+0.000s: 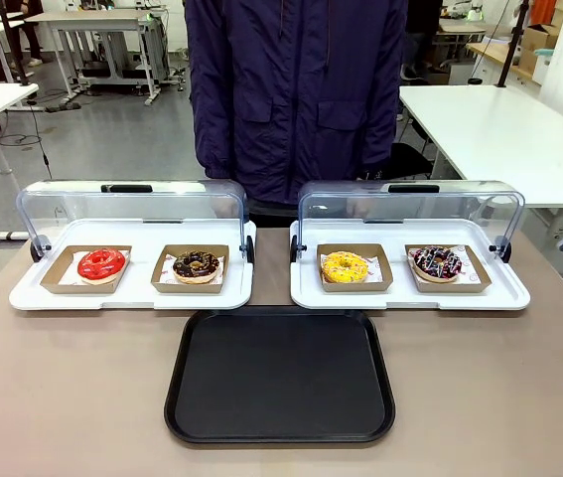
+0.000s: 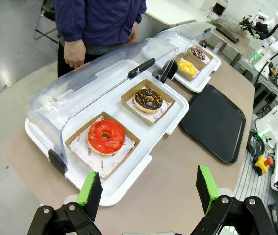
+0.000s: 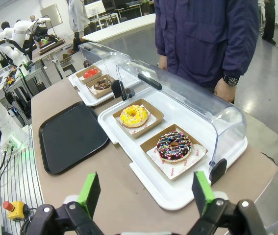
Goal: Move the fourth donut from the left to the tray.
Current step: Pick up the Paper togo box containing the Donut indicated by the person and place it on the Handle tray.
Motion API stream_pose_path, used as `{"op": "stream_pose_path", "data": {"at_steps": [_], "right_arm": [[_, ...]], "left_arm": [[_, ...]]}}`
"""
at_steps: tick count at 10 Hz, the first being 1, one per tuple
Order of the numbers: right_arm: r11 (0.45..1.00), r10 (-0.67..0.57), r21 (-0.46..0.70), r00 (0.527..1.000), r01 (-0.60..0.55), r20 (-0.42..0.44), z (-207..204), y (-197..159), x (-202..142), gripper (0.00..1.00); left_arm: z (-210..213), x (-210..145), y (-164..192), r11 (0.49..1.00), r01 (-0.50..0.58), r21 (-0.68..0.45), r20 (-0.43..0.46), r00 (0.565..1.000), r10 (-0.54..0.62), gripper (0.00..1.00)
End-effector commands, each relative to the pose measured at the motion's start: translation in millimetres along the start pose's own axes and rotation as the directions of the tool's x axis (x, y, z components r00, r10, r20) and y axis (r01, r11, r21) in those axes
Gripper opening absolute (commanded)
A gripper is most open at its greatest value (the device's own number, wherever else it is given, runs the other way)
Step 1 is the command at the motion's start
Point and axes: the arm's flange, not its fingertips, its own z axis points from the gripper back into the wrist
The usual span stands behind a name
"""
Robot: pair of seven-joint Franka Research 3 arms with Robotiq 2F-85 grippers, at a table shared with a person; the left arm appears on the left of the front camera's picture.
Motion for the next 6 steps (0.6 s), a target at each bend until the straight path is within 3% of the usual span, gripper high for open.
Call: {"op": "stream_pose_path", "data": {"at_steps": [1, 6], "right_arm": [[1.0, 0.025, -0.001, 0.999, -0.025, 0.031, -1.3, -3.2, 1.4, 1.0], [1.0, 0.025, -0.001, 0.999, -0.025, 0.031, -1.3, -3.2, 1.4, 1.0]], "left_arm": [[0.0, -0.2, -0.6, 1.0, 0.003, -0.009, 0.004, 1.0, -0.002, 1.0], [0.0, -0.2, -0.6, 1.0, 0.003, -0.009, 0.004, 1.0, -0.002, 1.0]]}}
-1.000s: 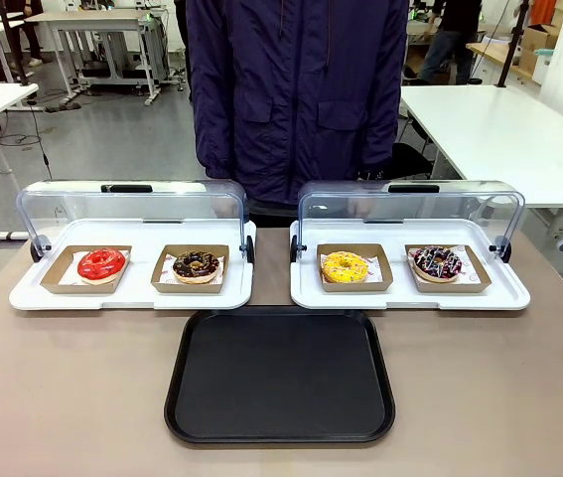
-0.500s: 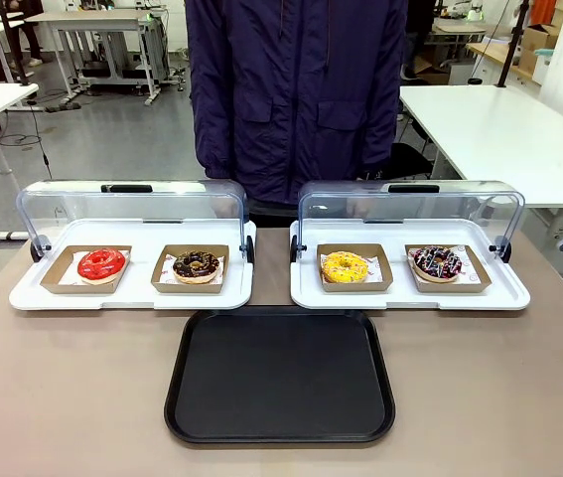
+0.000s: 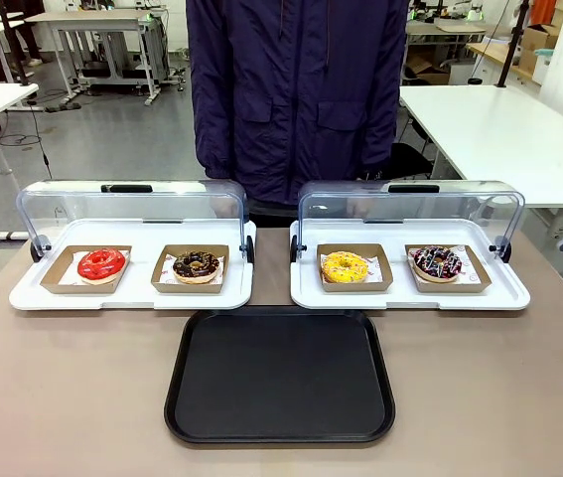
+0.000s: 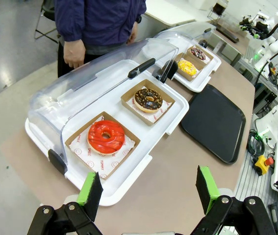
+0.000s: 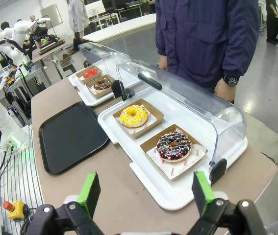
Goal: Move the fourth donut from the left to the tray.
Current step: Pick up the Paper togo box containing the Donut indicated by the person and place it on the Handle tray.
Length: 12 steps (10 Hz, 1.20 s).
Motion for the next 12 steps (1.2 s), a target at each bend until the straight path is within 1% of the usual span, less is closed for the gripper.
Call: {"op": "stream_pose_path", "data": {"at_steps": [1, 12], "right_arm": [[1.0, 0.025, -0.001, 0.999, -0.025, 0.031, -1.3, -3.2, 1.4, 1.0], [1.0, 0.025, -0.001, 0.999, -0.025, 0.031, -1.3, -3.2, 1.4, 1.0]], "left_arm": [[0.0, -0.2, -0.6, 1.0, 0.003, -0.009, 0.004, 1.0, -0.002, 1.0], [0.0, -0.2, -0.6, 1.0, 0.003, -0.009, 0.004, 1.0, -0.002, 1.0]]}}
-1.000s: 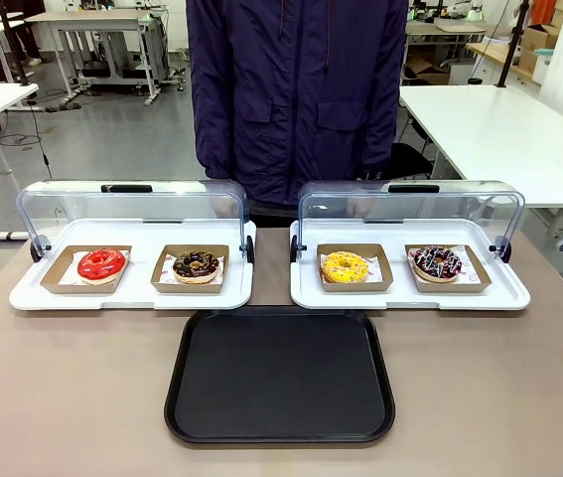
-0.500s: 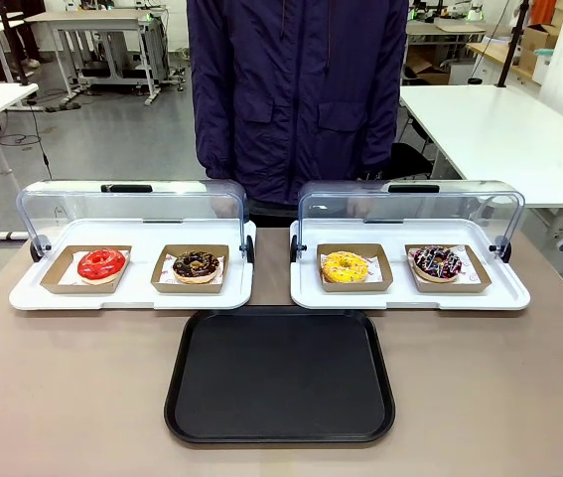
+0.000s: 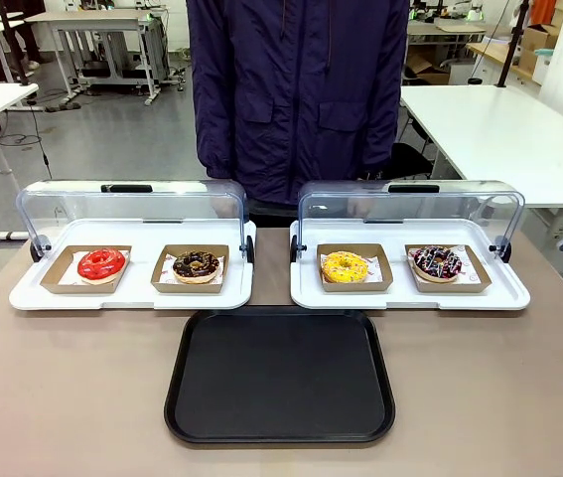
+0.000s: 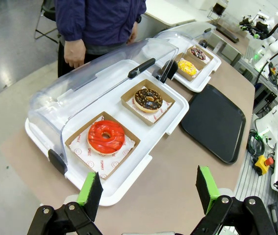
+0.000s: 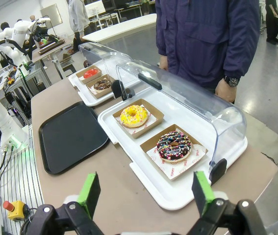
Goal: Move the fourth donut from the left to the tray.
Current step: Pick up the Paper togo box containing the Donut indicated by the person and place it on the Handle tray.
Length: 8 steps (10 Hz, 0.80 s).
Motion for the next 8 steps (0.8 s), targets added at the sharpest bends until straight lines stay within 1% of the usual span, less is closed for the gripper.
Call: {"op": "stream_pose_path", "data": {"at_steps": [1, 8], "right_arm": [[1.0, 0.025, -0.001, 0.999, -0.025, 0.031, -1.3, -3.2, 1.4, 1.0], [1.0, 0.025, -0.001, 0.999, -0.025, 0.031, -1.3, -3.2, 1.4, 1.0]], "left_arm": [[0.0, -0.2, -0.6, 1.0, 0.003, -0.009, 0.004, 1.0, -0.002, 1.0], [0.0, -0.2, -0.6, 1.0, 0.003, -0.009, 0.004, 1.0, -0.002, 1.0]]}}
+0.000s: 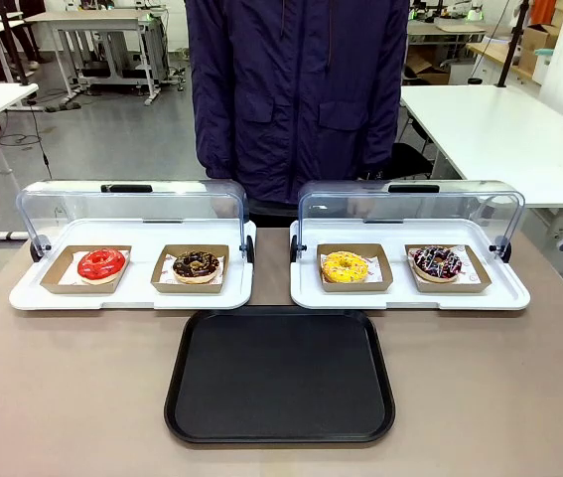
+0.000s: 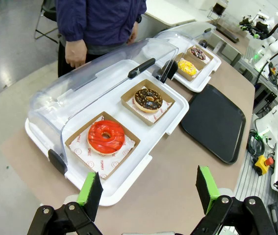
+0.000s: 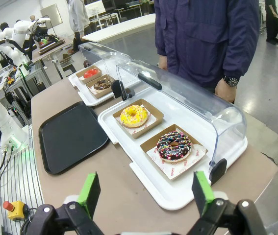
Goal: Move the fourth donut from the left to the tray.
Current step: Pick up the Paper togo box containing the Donut indicated by the person and place it on the Handle tray.
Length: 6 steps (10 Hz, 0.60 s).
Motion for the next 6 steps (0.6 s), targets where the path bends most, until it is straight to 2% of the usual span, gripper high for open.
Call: {"op": "stream_pose_path", "data": {"at_steps": [1, 6], "right_arm": [[1.0, 0.025, -0.001, 0.999, -0.025, 0.031, -1.3, -3.2, 1.4, 1.0], [1.0, 0.025, -0.001, 0.999, -0.025, 0.031, -1.3, -3.2, 1.4, 1.0]], "left_arm": [[0.0, -0.2, -0.6, 1.0, 0.003, -0.009, 0.004, 1.0, -0.002, 1.0], [0.0, -0.2, -0.6, 1.0, 0.003, -0.009, 0.004, 1.0, -0.002, 1.0]]}}
